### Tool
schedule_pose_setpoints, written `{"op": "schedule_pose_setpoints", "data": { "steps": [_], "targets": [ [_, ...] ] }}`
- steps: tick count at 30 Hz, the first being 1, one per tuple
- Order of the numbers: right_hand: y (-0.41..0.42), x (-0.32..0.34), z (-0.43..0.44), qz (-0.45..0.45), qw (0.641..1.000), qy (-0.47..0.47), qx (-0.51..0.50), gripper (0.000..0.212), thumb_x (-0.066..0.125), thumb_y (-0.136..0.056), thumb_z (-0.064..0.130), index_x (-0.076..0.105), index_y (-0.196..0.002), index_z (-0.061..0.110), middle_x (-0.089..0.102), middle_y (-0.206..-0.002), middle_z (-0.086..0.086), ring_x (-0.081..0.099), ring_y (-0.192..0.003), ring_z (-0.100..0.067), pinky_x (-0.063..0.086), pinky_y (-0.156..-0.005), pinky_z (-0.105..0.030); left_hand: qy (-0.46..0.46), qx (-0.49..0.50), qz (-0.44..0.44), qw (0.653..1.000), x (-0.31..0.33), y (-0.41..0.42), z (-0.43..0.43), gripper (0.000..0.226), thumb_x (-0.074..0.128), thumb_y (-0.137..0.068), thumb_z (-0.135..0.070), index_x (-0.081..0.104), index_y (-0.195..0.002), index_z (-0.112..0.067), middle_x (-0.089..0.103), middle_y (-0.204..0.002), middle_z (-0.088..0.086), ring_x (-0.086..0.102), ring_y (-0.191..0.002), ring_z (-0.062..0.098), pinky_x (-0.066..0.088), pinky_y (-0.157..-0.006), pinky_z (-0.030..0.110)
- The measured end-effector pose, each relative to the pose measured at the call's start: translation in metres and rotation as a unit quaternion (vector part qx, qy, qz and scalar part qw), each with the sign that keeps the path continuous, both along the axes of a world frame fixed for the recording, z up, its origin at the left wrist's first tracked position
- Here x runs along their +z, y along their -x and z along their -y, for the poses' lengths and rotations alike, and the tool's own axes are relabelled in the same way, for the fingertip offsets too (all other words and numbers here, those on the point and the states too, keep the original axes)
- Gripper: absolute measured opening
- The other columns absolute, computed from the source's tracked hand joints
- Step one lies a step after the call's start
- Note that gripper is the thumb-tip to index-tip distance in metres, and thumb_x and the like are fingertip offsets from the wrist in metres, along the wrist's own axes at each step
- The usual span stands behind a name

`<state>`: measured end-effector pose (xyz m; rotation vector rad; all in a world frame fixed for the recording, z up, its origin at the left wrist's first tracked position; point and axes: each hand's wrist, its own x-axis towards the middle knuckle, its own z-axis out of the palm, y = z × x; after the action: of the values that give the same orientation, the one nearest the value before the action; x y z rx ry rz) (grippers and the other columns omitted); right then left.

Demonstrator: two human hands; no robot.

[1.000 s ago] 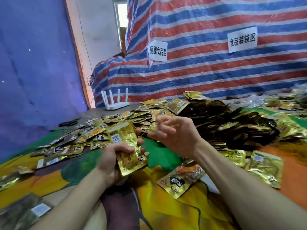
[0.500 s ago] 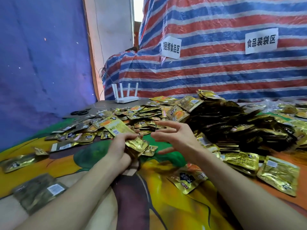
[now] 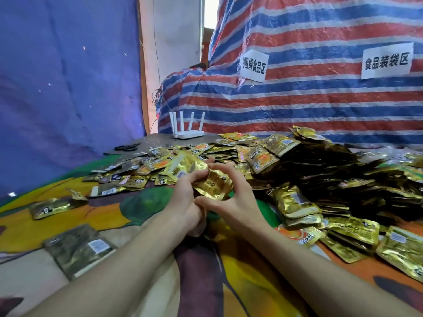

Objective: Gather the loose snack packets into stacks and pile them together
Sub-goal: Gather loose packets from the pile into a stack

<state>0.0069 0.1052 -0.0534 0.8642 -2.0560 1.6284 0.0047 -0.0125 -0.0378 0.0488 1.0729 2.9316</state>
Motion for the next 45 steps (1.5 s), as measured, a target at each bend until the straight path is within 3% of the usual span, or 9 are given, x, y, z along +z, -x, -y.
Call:
{"op": "schedule_pose_setpoints", "data": {
  "steps": [2,9,17,22,28,30,34,39,45],
  "targets": [
    [-0.001,0.0,0.0,-0.013,1.0,0.015,0.003,0.068,0.091,-0.064,0.003,0.065,-0.125,0.02,0.057,-0.128,-0.01,0.054,-0.12,-0.001,0.041,-0.101,-0.013,-0.015,-0.038,-0.008,0.999,0.001,-0.002,-0.001,0.042,0.056,-0.079,-0.013,0.076,-0.116,-0.018,0.072,-0.118,0.015,0.074,-0.096,0.034,0.057,-0.083,0.046],
    [-0.003,0.001,-0.002,-0.034,0.999,0.018,0.006,0.076,0.09,-0.067,0.004,0.061,-0.135,0.021,0.051,-0.126,-0.01,0.053,-0.125,-0.012,0.046,-0.109,-0.029,-0.041,-0.078,-0.042,0.995,0.002,-0.001,0.002,0.04,0.059,-0.08,-0.017,0.076,-0.116,-0.017,0.073,-0.117,0.014,0.073,-0.098,0.034,0.062,-0.077,0.05],
    [-0.006,-0.002,0.003,-0.029,0.999,0.025,0.034,0.076,0.088,-0.068,0.002,0.06,-0.132,0.034,0.046,-0.129,-0.003,0.052,-0.124,-0.009,0.057,-0.089,-0.028,-0.009,-0.03,-0.078,0.996,0.007,0.001,0.014,0.037,0.06,-0.081,-0.022,0.077,-0.114,-0.022,0.076,-0.105,0.012,0.076,-0.087,0.03,0.062,-0.067,0.044],
    [-0.002,-0.002,0.002,-0.042,0.997,0.065,0.02,0.073,0.089,-0.067,0.001,0.059,-0.124,0.035,0.048,-0.127,-0.008,0.054,-0.12,-0.004,0.048,-0.107,-0.031,-0.017,-0.067,-0.048,0.996,0.005,-0.001,0.007,0.032,0.059,-0.091,-0.026,0.077,-0.113,-0.011,0.072,-0.12,0.012,0.072,-0.104,0.03,0.06,-0.085,0.047],
    [0.008,0.005,-0.008,-0.039,0.996,0.074,0.0,0.068,0.09,-0.064,0.003,0.065,-0.121,0.029,0.056,-0.12,-0.009,0.064,-0.108,-0.009,0.055,-0.097,-0.035,0.03,-0.07,-0.022,0.997,0.002,-0.004,-0.001,0.044,0.065,-0.085,-0.028,0.068,-0.122,-0.003,0.069,-0.125,0.017,0.068,-0.113,0.032,0.045,-0.11,0.042],
    [0.01,0.005,-0.009,-0.039,0.997,0.06,-0.008,0.064,0.09,-0.063,0.004,0.066,-0.119,0.024,0.059,-0.119,-0.006,0.063,-0.108,-0.007,0.054,-0.098,-0.034,0.034,-0.069,-0.017,0.997,0.001,-0.004,-0.001,0.044,0.065,-0.086,-0.027,0.067,-0.124,-0.005,0.069,-0.125,0.016,0.069,-0.111,0.031,0.05,-0.105,0.04],
    [0.011,0.005,-0.01,-0.029,0.999,0.025,0.024,0.066,0.09,-0.061,0.006,0.064,-0.12,0.021,0.058,-0.121,-0.006,0.062,-0.111,-0.009,0.053,-0.099,-0.033,0.004,-0.075,0.003,0.997,0.002,-0.004,0.001,0.036,0.068,-0.079,-0.018,0.071,-0.11,0.0,0.072,-0.113,0.019,0.074,-0.092,0.035,0.063,-0.071,0.043],
    [0.016,0.008,-0.01,0.103,0.988,0.117,0.02,0.038,0.079,-0.077,0.032,0.064,-0.111,0.021,0.067,-0.111,-0.004,0.067,-0.102,-0.011,0.058,-0.085,-0.036,-0.005,-0.035,-0.033,0.999,-0.003,0.003,0.005,0.021,0.062,-0.079,-0.01,0.08,-0.089,-0.008,0.075,-0.1,0.018,0.075,-0.084,0.033,0.06,-0.077,0.046],
    [0.021,0.006,-0.016,0.265,0.958,0.069,0.081,0.022,0.073,-0.09,0.017,0.063,-0.11,0.016,0.069,-0.104,-0.014,0.073,-0.086,-0.024,0.062,-0.066,-0.047,0.031,-0.068,-0.076,0.994,-0.009,0.006,0.007,0.027,0.06,-0.082,-0.008,0.08,-0.098,-0.015,0.074,-0.111,0.015,0.073,-0.098,0.037,0.061,-0.076,0.052]
  ]
}}
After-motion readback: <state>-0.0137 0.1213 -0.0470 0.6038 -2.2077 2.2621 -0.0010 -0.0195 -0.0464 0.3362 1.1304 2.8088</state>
